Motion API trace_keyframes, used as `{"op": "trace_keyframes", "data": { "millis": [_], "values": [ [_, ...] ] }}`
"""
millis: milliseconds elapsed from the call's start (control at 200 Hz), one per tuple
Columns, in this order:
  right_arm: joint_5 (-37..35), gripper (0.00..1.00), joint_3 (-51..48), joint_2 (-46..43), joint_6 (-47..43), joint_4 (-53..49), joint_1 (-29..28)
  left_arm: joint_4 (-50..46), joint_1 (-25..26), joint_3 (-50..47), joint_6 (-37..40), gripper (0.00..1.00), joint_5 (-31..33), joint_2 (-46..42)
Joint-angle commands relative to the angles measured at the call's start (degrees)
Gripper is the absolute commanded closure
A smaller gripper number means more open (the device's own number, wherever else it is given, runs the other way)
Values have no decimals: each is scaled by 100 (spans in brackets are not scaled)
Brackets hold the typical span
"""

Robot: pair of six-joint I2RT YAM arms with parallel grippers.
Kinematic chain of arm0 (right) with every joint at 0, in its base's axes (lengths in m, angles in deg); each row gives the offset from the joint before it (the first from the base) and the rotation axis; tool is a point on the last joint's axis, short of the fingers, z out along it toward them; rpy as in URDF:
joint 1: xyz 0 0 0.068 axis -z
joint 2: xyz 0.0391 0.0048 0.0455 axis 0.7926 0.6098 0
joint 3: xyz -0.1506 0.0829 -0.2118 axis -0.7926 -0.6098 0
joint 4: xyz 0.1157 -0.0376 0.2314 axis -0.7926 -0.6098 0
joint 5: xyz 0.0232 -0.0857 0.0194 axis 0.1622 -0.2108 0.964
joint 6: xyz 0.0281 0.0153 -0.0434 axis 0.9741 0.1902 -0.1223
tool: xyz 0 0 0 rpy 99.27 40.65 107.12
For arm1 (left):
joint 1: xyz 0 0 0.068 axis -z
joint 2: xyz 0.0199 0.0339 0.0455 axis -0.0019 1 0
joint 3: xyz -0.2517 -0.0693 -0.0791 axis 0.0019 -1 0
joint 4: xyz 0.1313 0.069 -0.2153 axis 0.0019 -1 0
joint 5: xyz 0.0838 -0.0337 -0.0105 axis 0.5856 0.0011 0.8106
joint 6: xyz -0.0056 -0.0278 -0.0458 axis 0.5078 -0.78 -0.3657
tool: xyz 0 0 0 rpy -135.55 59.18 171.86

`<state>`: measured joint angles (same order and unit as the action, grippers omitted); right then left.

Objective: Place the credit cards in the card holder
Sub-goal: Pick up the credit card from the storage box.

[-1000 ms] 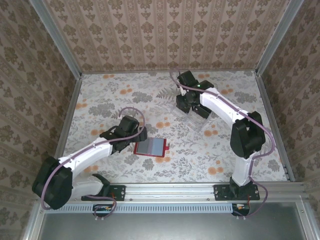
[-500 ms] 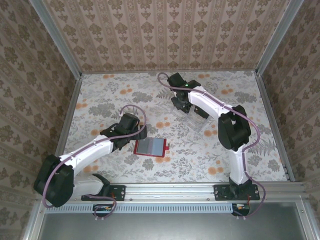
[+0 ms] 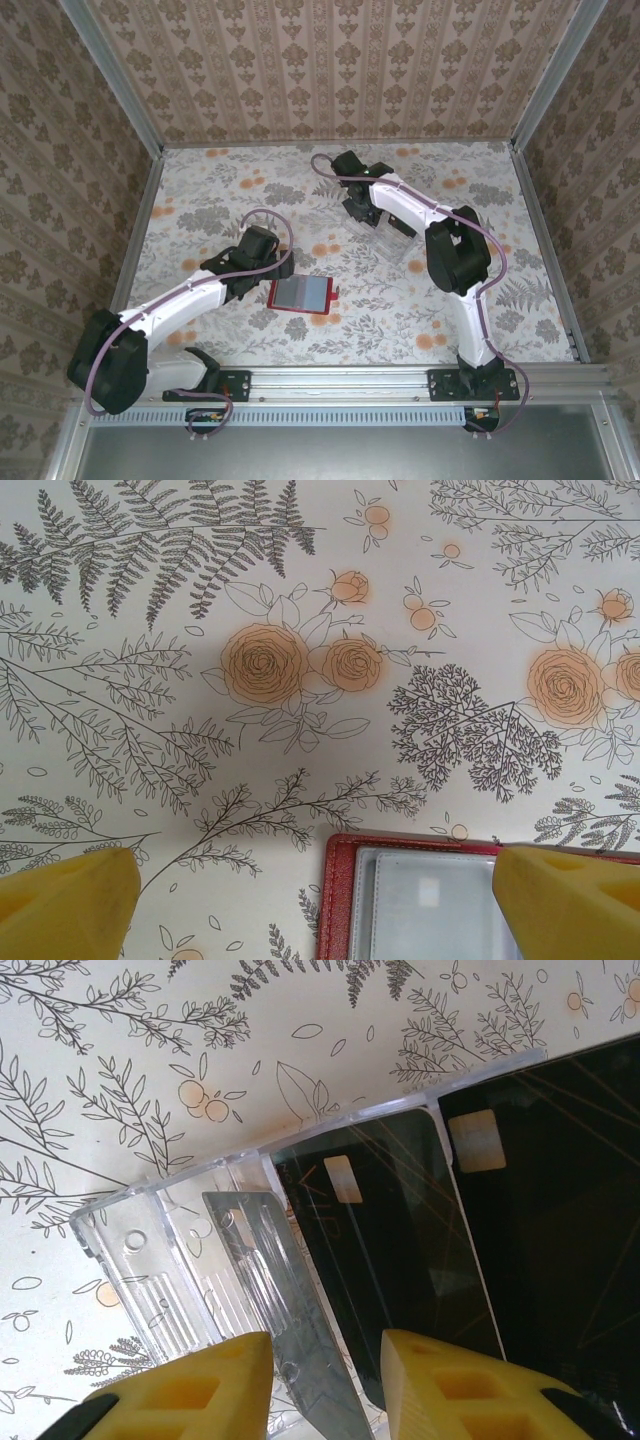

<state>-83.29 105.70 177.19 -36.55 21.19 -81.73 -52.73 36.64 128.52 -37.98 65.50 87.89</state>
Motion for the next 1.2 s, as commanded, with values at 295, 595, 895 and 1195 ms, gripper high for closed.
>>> {"op": "trace_keyframes", "data": {
  "millis": [295,595,895,1195],
  "values": [
    [12,84,59,5,-169,-228,-7,50,-52,19,42,0,-131,205],
    [510,91,-22,-34,-795,-164,21,33,-51,35,35,0,-225,267],
    [1153,100,-15,-173,-1195,-134,116,-34,-52,102,63,0,-333,315],
    [1239,100,63,-677,-1025,-160,126,-35,-66,160,136,0,-254,422]
  ]
}}
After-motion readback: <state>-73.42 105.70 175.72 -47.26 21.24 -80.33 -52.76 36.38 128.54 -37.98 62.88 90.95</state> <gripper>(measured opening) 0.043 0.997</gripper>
